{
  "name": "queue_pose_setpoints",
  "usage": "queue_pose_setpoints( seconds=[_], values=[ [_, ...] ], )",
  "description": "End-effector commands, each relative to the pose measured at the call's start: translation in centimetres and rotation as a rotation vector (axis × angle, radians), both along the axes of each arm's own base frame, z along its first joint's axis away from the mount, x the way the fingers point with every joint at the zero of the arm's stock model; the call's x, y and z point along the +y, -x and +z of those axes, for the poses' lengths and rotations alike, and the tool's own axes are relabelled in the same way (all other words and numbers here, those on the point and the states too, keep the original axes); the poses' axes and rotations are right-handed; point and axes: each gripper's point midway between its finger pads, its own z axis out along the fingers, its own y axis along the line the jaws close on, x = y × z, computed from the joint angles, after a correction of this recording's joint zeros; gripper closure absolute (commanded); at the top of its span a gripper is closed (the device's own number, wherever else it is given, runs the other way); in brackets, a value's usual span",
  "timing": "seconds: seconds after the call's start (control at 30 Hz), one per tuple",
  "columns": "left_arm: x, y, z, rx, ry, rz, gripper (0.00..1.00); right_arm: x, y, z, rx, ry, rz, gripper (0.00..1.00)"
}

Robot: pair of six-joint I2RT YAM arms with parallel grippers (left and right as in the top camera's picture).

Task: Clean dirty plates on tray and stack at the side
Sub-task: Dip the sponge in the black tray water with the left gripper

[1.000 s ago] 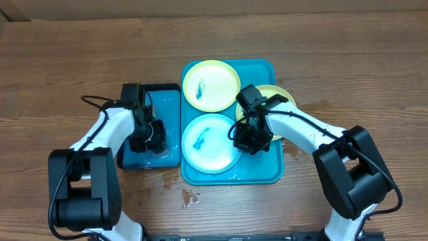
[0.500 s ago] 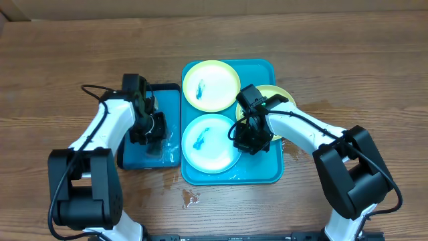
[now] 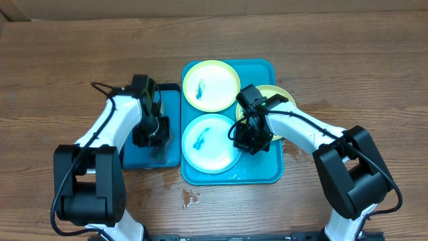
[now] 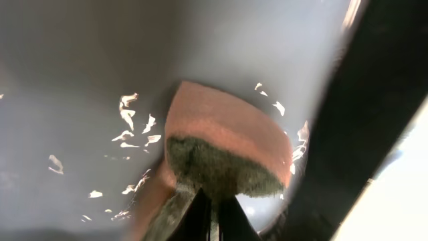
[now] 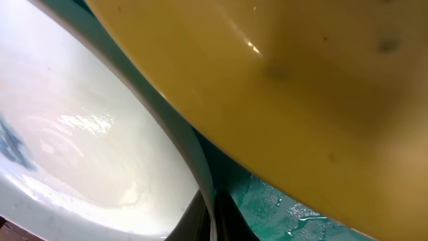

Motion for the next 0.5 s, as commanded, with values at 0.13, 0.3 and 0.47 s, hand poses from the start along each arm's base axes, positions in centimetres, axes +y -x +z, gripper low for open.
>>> queue_pose_setpoints(
  seconds=[0.13,0.3,0.47],
  values=[
    [0.8,-1.8,1.4,-0.04,-0.058,-0.028,0.55,-0.6,0.2,-1.1,0.017,0.038,-0.009,0.96],
    [1.0,0.0,-0.5,-0.003,-0.1,-0.072,0.46,-0.6,0.2,-1.1,0.017,0.038,-0.009,0.96],
    [0.6,1.2,-3.5,-0.015,-0.077,-0.046,0.69,-0.6,0.2,-1.1,0.017,0.038,-0.009,0.96]
  ],
)
